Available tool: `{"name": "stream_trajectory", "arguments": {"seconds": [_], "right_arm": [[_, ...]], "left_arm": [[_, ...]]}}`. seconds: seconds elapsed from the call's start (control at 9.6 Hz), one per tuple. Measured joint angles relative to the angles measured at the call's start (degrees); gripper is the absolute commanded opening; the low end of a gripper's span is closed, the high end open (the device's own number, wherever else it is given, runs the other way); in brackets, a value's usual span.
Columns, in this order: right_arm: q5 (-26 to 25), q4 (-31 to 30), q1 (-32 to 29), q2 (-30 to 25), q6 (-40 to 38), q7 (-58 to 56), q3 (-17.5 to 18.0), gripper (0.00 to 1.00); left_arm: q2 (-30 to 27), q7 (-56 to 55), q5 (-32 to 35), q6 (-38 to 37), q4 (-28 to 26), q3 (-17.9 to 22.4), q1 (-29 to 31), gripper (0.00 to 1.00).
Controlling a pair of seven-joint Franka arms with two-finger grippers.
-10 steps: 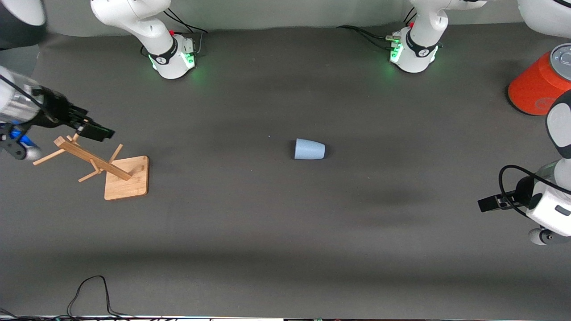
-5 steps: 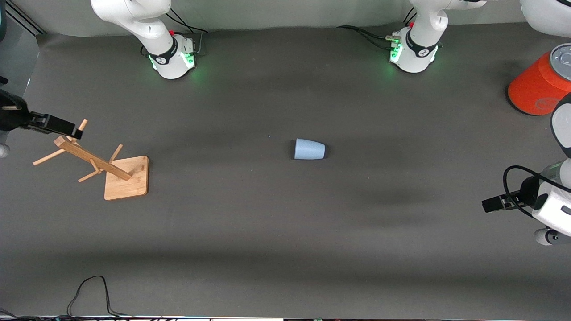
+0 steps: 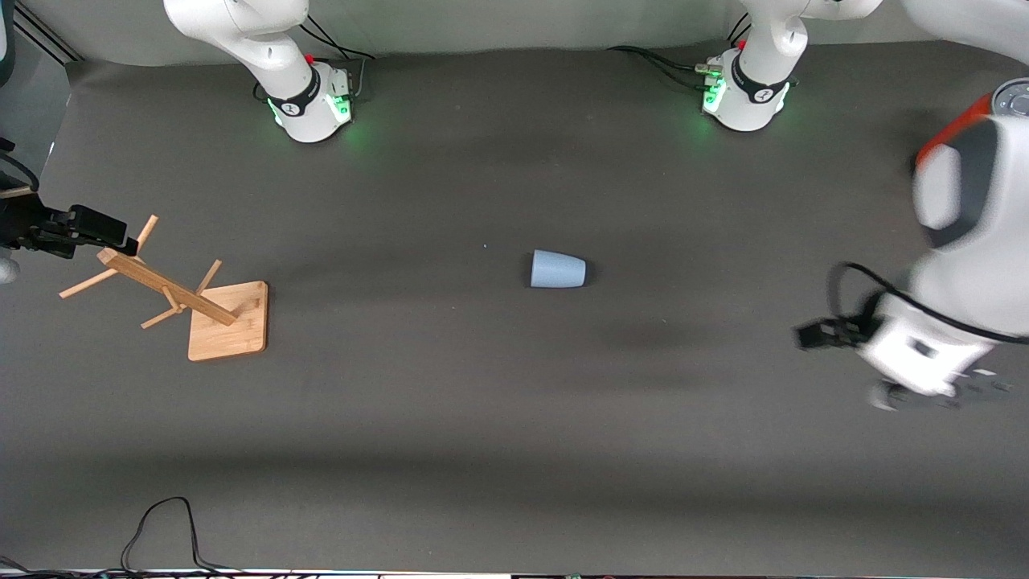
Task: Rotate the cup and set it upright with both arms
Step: 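Withdraw the right gripper while the left gripper reaches the lying cup, then grasp the lying blue cup by its rim with the left gripper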
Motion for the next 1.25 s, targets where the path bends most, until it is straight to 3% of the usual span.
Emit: {"name": "stream_trajectory", "arguments": {"seconds": [0.21, 0.62, 0.94, 1.25], "right_arm": [[0.0, -0.12, -4.17, 0.0, 0.07, -0.03, 4.32, 1.0], [-0.64, -0.32, -4.01, -0.01, 0.29, -0.03, 5.2, 1.0], [-0.97, -0.45, -3.36, -0.01, 0.31, -0.03, 5.23, 1.0], [-1.1, -0.48, -3.16, -0.01, 0.32, -0.03, 5.17, 1.0]], "left_arm": [[0.19, -10.94, 0.68, -0.82, -0.54, -0.32, -10.68, 1.0], [2.74, -28.39, 4.29, -0.64, -2.3, -0.42, -29.62, 1.0], [12.01, -31.5, 11.59, 0.55, -2.06, -0.44, -39.44, 0.99], [20.69, -31.47, 18.77, 0.95, -0.12, -0.33, -44.95, 0.99]]}}
